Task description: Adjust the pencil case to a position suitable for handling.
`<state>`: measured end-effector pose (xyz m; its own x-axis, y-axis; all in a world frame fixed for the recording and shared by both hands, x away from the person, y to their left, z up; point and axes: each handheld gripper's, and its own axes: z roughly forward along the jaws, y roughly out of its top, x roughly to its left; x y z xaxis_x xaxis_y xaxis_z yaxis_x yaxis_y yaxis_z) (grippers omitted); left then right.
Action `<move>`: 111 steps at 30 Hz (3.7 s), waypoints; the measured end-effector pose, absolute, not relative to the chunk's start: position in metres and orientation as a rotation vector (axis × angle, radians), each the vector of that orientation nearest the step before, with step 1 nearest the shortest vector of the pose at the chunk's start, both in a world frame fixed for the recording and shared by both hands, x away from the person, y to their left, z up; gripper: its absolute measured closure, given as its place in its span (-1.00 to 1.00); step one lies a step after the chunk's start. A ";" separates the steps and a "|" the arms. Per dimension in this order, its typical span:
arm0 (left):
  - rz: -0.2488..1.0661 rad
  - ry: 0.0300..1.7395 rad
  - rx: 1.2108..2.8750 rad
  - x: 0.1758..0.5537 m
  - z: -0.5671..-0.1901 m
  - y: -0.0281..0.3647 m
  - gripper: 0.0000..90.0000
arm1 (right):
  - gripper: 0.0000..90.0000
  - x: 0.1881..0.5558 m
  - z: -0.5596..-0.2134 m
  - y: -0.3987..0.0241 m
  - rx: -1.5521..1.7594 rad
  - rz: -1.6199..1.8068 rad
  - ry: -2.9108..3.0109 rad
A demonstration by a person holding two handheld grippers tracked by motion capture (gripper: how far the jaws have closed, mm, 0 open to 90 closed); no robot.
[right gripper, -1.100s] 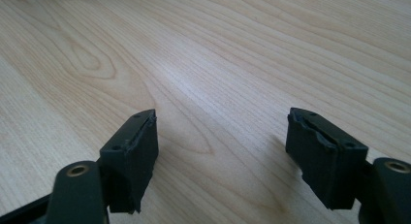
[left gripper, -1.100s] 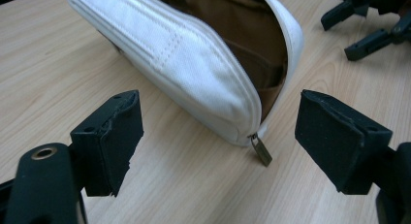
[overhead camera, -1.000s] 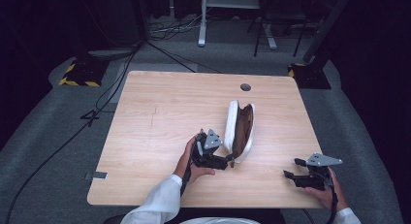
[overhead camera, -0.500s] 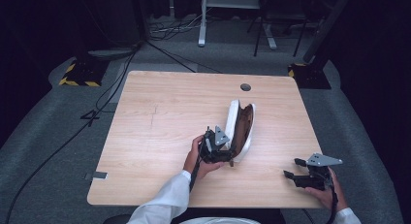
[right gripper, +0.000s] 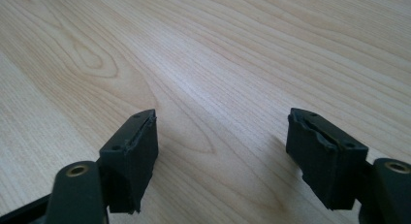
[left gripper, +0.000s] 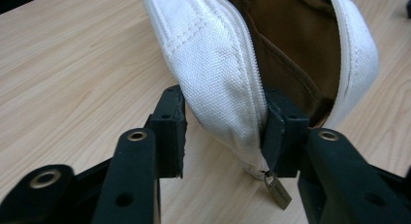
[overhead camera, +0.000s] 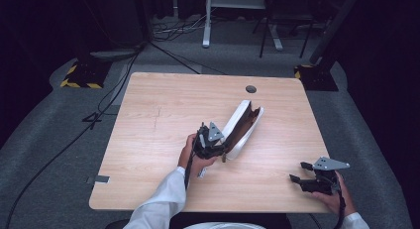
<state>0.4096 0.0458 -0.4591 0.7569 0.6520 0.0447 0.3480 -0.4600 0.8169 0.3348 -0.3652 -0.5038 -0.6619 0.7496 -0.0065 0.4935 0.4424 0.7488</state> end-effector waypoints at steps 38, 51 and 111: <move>0.431 0.746 2.118 0.446 -0.457 0.120 0.60 | -0.42 0.334 -0.504 -0.362 1.030 1.055 2.368; 0.233 0.573 2.103 0.444 -0.456 0.114 0.74 | -0.42 0.335 -0.504 -0.363 1.039 1.062 2.373; 0.408 1.008 2.199 0.327 -0.504 0.209 -0.66 | -0.48 0.361 -0.504 -0.111 0.398 1.192 2.744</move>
<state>0.3269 0.2087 -0.5041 0.6515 0.7587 0.0035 0.5473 -0.4732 0.6903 0.3608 -0.1106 -0.5036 -0.9578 0.2874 -0.0082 0.1903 0.6548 0.7314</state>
